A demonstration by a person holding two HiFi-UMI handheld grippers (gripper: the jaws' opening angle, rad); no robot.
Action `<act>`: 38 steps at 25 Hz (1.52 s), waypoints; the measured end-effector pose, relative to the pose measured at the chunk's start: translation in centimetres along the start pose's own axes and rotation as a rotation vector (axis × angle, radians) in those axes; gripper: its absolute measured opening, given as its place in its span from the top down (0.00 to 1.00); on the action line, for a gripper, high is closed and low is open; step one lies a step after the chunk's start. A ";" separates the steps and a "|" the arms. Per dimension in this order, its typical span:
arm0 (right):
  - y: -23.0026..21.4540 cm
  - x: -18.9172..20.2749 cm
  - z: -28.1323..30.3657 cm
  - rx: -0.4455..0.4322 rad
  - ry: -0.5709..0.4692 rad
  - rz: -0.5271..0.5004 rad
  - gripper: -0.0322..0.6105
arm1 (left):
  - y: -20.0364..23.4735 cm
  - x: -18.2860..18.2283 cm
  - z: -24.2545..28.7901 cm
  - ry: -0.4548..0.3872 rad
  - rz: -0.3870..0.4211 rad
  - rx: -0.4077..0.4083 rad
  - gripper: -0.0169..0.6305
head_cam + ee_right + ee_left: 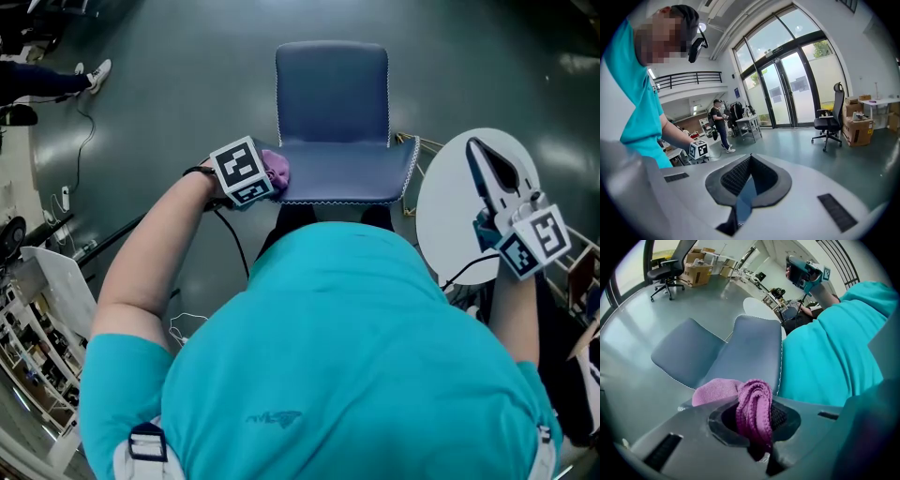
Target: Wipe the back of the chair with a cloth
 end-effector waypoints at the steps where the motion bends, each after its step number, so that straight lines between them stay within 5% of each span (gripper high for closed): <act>1: 0.1 0.0 0.0 -0.002 0.000 0.001 0.96 | 0.0 -0.1 0.0 -0.001 -0.002 0.002 0.88; 15: -0.4 -0.2 -0.4 0.015 -0.005 0.011 0.96 | -0.2 -1.7 0.5 0.018 0.013 0.010 0.88; 38: -2.0 0.5 -2.3 0.062 -0.025 0.038 0.96 | -1.7 -6.0 2.2 0.107 0.149 -0.027 0.88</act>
Point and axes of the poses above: the fingertips, and each gripper's own axes: z forward along the fingers, y to its left, x out of its underside, the point moved 7 cm from there along -z, backward along the fingers, and after that the axes turned 4 degrees about -z, right-handed, at the moved point
